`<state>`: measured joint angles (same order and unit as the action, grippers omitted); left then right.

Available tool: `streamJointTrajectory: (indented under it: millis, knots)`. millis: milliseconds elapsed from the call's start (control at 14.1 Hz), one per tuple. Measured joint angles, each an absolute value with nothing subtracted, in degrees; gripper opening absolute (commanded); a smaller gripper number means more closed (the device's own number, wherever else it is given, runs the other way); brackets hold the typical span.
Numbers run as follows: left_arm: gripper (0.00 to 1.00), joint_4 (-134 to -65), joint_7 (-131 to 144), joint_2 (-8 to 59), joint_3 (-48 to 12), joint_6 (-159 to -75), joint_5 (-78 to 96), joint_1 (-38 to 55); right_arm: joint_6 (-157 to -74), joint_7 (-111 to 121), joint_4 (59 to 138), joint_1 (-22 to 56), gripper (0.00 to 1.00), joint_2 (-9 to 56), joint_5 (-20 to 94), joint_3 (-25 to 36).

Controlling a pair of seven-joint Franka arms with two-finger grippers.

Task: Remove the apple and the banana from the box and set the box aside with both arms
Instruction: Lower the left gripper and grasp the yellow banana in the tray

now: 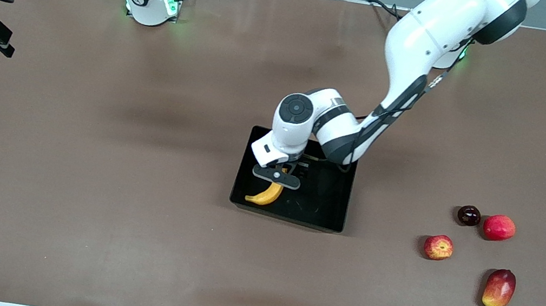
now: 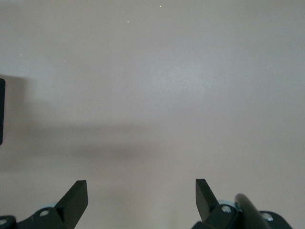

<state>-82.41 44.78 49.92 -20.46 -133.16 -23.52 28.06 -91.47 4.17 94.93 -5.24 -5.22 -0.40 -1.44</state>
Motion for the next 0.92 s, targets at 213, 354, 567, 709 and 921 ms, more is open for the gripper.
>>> streamJointTrajectory:
  millis: [213, 354, 567, 709, 921]
  knots:
    - [0.98, -82.32, 44.88, 52.1, -19.95, -133.61, -23.52, 28.84, -91.49, 4.17, 94.92, -5.24, 1.0, -4.72, -0.4, -1.43]
    - [0.74, -82.14, 44.88, 52.6, -19.55, -133.68, -23.53, 29.3, -91.59, 4.17, 94.59, -5.24, 1.0, -4.06, -0.4, -1.42]
    - [0.0, -81.6, 44.88, 52.59, -18.86, -133.65, -23.53, 30.58, -91.57, 4.17, 94.19, -5.61, 1.0, -2.47, -0.4, -1.32]
    - [0.0, -81.5, 44.89, 52.62, -18.21, -133.65, -23.53, 31.44, -91.61, 4.18, 94.14, -6.27, 1.0, -0.7, -0.4, -1.31]
    - [0.0, -81.03, 45.03, 52.48, -18.08, -133.6, -23.53, 31.55, -91.7, 4.21, 93.61, -6.63, 1.0, 0.92, -0.4, -1.32]
